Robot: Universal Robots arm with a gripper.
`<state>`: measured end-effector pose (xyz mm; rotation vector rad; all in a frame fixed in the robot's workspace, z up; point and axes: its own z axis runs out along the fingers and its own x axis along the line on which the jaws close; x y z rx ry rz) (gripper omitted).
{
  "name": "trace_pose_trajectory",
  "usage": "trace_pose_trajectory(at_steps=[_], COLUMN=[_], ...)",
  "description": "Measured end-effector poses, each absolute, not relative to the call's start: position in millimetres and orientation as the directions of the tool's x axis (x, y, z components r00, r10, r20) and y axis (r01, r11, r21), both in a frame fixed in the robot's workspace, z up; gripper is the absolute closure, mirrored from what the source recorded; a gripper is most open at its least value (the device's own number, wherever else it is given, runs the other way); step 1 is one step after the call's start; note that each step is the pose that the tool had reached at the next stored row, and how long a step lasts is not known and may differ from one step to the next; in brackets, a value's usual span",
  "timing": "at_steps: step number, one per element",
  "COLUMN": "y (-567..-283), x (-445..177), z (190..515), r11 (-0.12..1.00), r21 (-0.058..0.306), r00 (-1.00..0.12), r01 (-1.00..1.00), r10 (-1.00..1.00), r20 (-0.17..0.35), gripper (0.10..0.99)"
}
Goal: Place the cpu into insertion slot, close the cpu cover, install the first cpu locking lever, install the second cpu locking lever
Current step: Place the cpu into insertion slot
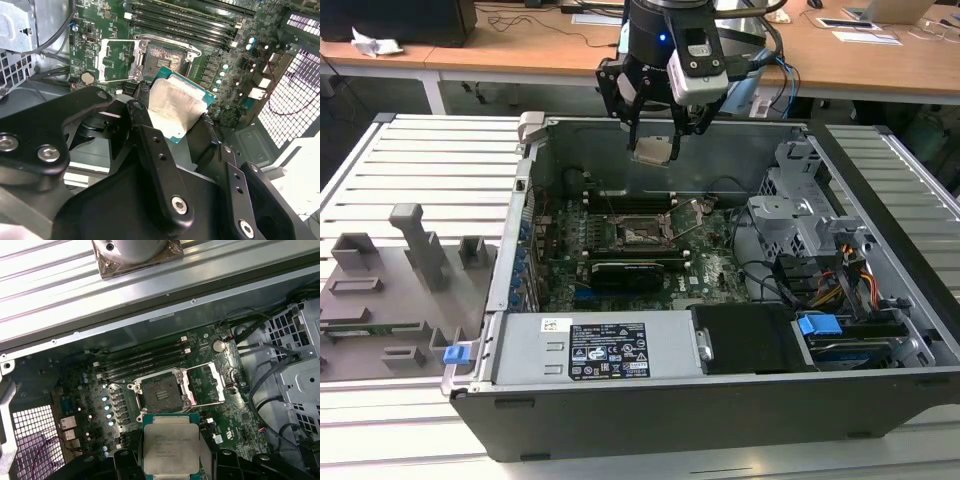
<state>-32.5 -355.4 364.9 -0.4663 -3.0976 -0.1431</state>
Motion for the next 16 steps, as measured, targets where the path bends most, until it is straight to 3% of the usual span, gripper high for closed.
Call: trace_pose_trajectory(at_steps=[16], y=[-355.5], x=[-32.4], z=[364.1], r11=[0.912], r21=[0.089], r00=[-0.917], r01=[0.399], r10=[0.399], r20=[0.019], gripper=[0.545])
